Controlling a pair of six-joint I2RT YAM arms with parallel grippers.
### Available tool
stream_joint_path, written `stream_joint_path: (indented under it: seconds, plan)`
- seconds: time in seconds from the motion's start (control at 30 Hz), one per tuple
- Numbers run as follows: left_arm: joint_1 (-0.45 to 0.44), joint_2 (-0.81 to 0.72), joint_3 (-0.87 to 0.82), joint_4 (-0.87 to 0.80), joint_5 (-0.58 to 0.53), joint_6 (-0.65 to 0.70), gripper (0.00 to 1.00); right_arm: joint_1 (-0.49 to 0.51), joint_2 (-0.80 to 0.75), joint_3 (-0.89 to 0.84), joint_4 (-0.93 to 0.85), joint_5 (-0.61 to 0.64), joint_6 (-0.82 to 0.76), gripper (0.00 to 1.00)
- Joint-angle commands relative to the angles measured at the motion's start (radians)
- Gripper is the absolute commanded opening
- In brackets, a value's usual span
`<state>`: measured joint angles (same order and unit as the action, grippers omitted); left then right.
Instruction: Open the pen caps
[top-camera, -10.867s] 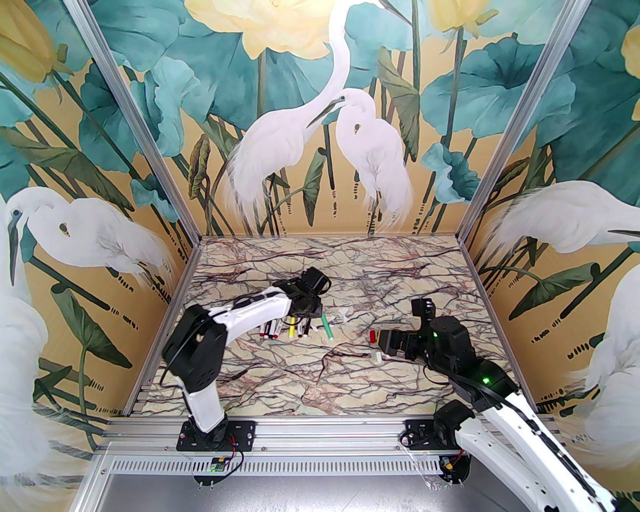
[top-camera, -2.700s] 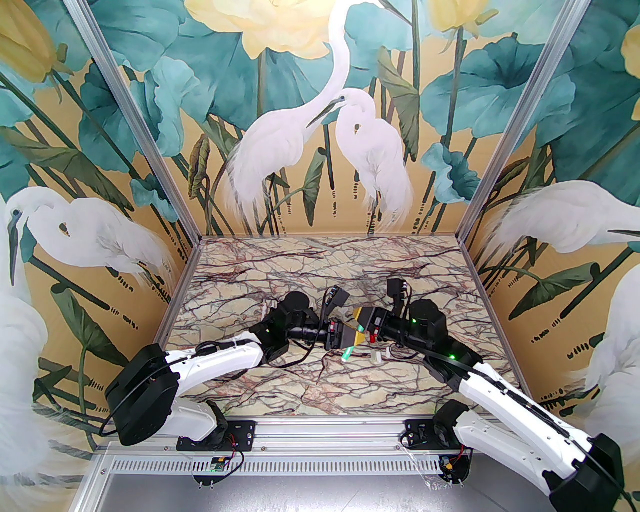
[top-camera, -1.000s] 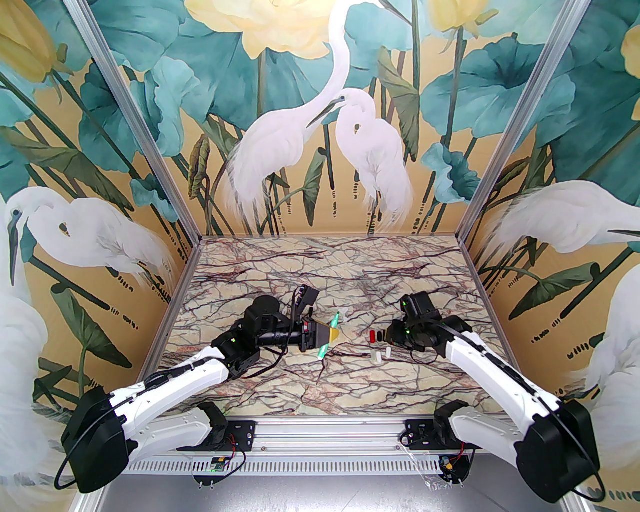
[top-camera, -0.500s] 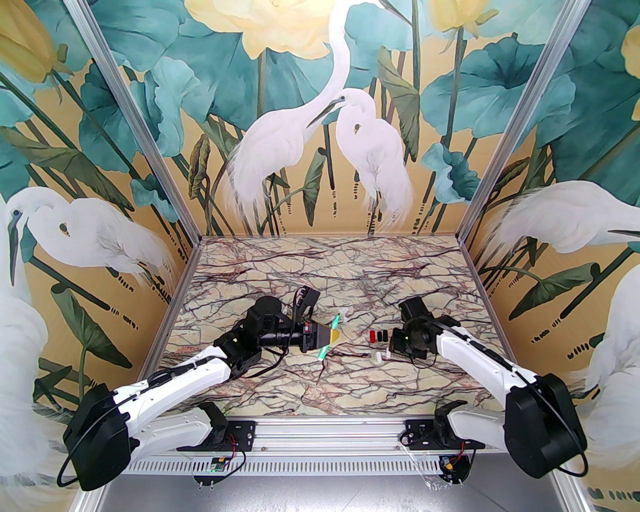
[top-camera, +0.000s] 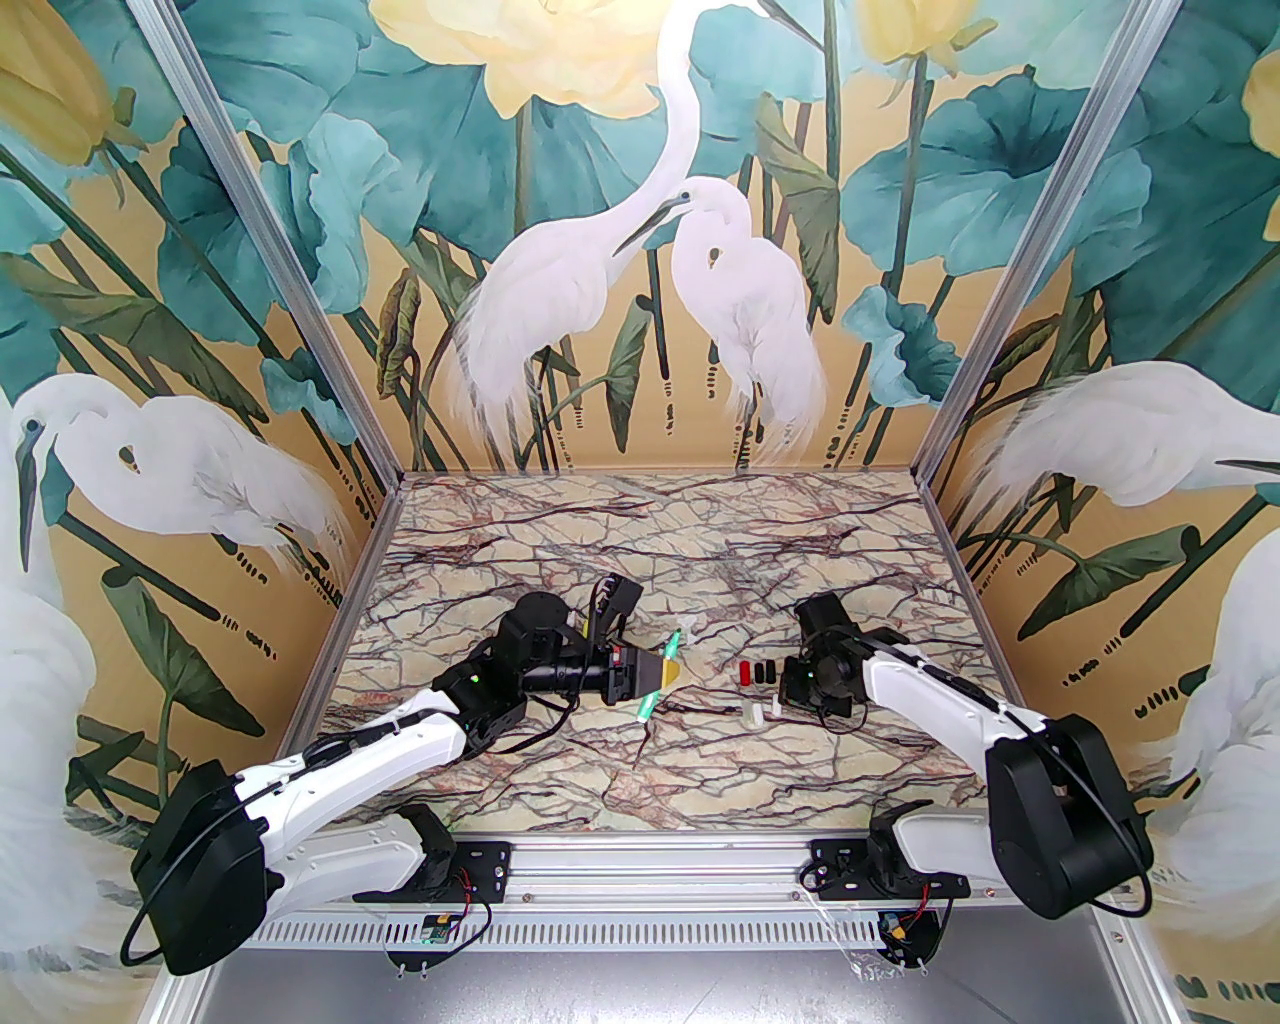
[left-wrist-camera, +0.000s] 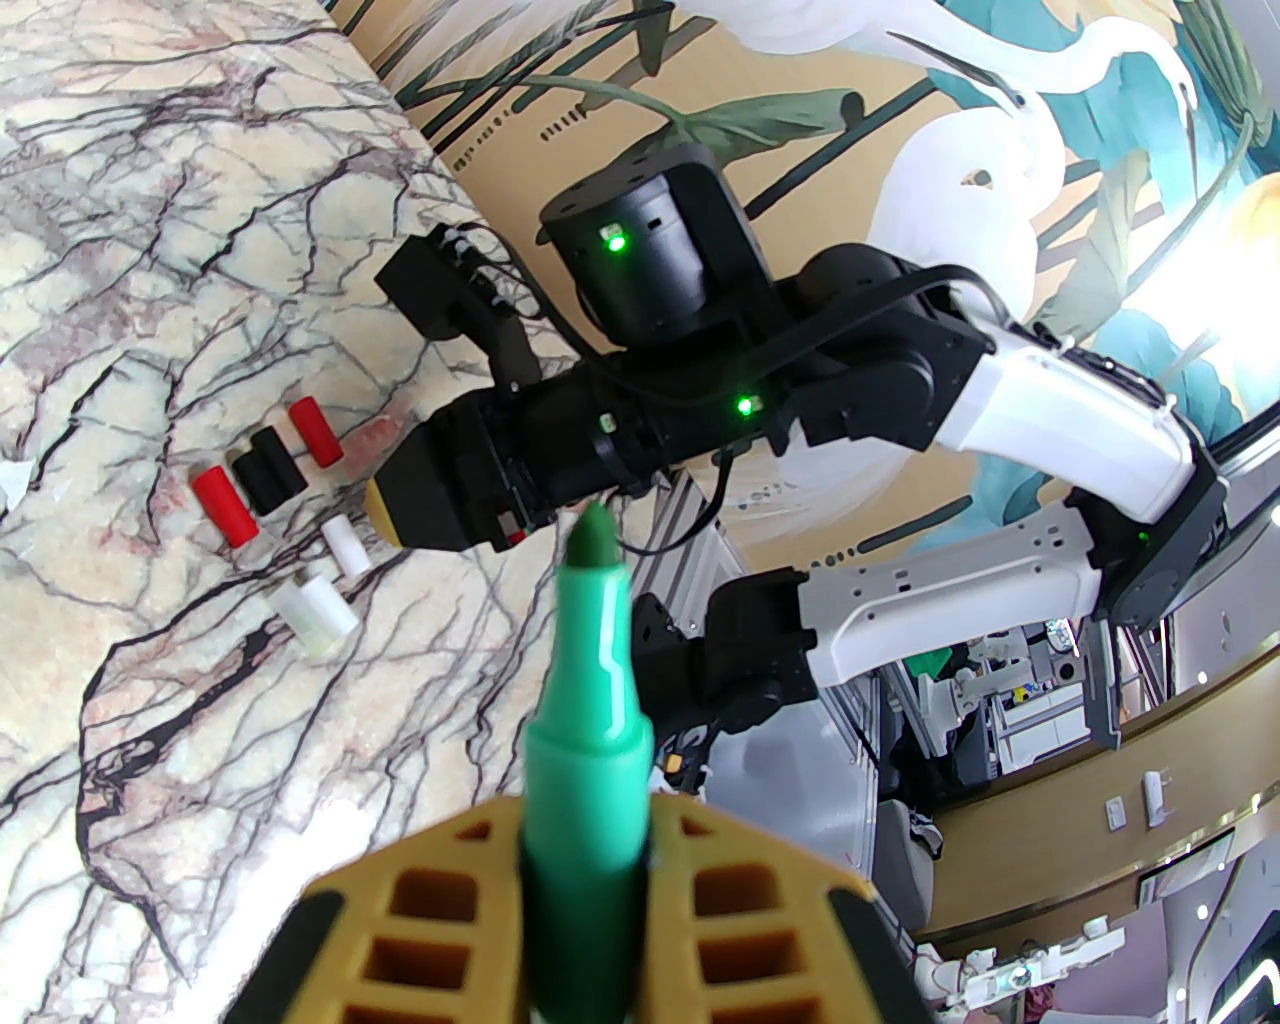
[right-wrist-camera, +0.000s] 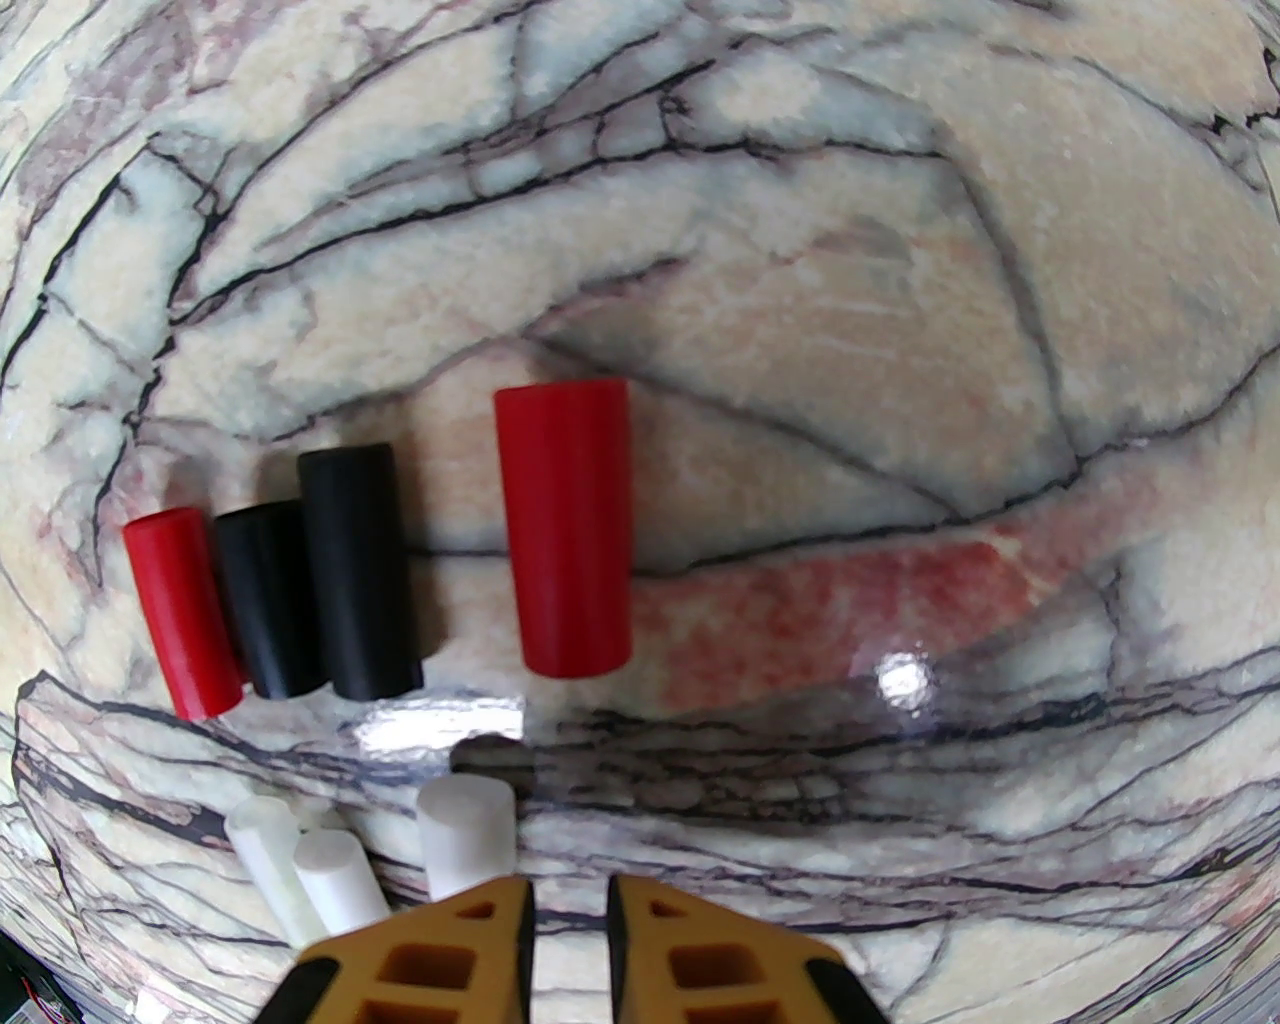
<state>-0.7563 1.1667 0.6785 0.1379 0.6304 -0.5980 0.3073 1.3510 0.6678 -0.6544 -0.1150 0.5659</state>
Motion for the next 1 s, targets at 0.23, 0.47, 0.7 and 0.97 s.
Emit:
stream_joint_path:
  seconds: [0.23, 0.47, 0.7, 0.97]
  plan:
    - [0.007, 0.019, 0.01, 0.022, 0.02, 0.009, 0.08, -0.012, 0.056, 0.0, 0.045, 0.015, -0.032, 0.21]
    - [0.007, 0.025, -0.002, 0.04, 0.026, 0.002, 0.08, -0.013, 0.068, -0.003, 0.058, 0.013, -0.032, 0.23]
    - [0.006, 0.029, -0.01, 0.054, 0.029, -0.006, 0.08, -0.013, 0.075, -0.003, 0.064, 0.01, -0.034, 0.26]
    - [0.008, 0.039, -0.013, 0.058, 0.027, -0.009, 0.08, -0.013, 0.064, -0.001, 0.057, 0.002, -0.032, 0.26]
